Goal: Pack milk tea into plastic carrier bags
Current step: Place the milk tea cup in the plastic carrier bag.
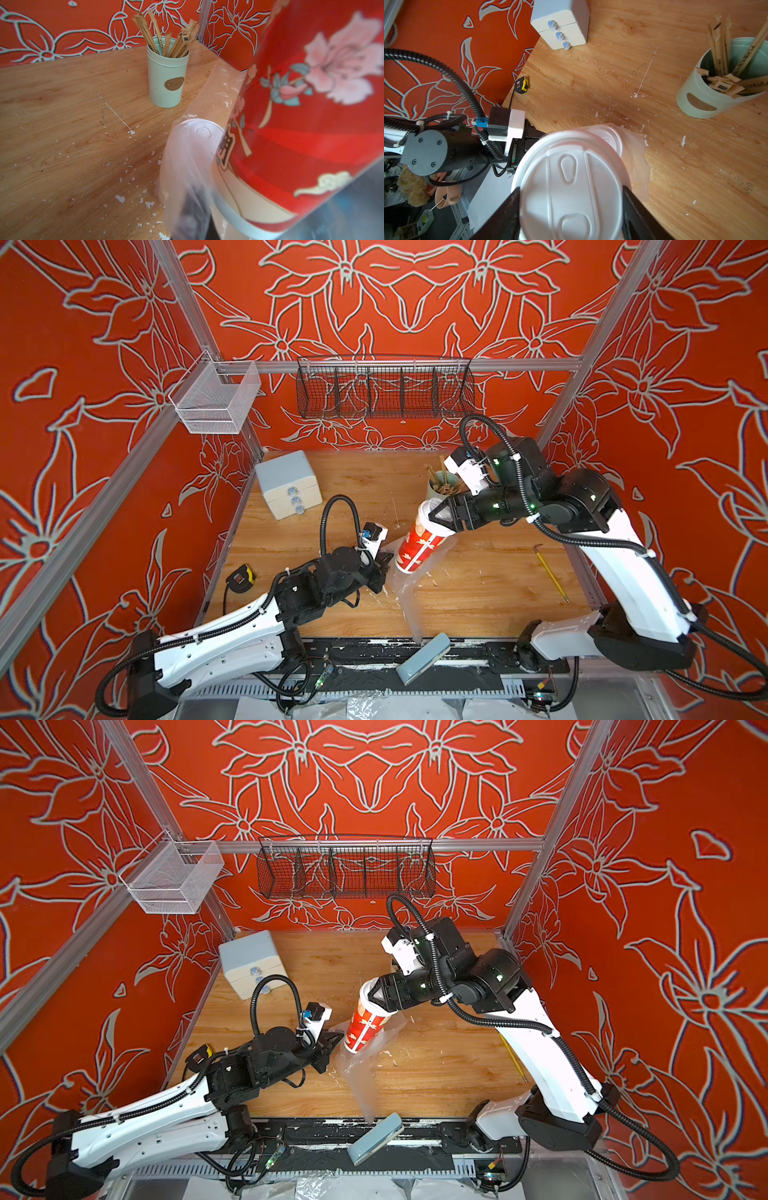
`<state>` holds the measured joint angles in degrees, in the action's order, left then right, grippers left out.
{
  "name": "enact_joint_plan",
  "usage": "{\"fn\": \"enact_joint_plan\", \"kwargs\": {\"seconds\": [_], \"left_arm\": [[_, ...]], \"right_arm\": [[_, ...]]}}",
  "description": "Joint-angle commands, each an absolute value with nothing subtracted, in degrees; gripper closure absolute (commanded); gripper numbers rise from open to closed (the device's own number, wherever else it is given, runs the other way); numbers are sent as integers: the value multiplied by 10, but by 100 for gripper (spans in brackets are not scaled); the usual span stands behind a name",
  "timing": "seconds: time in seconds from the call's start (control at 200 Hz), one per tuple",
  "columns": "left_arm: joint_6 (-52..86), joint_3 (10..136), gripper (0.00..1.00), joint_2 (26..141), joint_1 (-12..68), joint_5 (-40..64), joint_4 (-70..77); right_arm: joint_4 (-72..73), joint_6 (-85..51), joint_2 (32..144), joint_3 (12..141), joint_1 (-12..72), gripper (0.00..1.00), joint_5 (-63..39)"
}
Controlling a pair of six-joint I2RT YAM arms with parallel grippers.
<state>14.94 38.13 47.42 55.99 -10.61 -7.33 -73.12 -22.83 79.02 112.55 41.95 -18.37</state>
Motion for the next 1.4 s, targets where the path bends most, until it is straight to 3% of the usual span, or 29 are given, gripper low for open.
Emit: {"fn": "enact_joint_plan", "kwargs": {"seconds": [0.0,0.836,1.391], "left_arm": [[143,398,100,477,563,-108,-72],[135,410,100,493,563,-109,-63],[135,409,100,488,563,-118,-78]], "right_arm": [[-749,-235,791,1139,418,39,-203],[-816,-204,864,1161,450,40,-231],[-675,-236,836,1034,502,41,-193]]}}
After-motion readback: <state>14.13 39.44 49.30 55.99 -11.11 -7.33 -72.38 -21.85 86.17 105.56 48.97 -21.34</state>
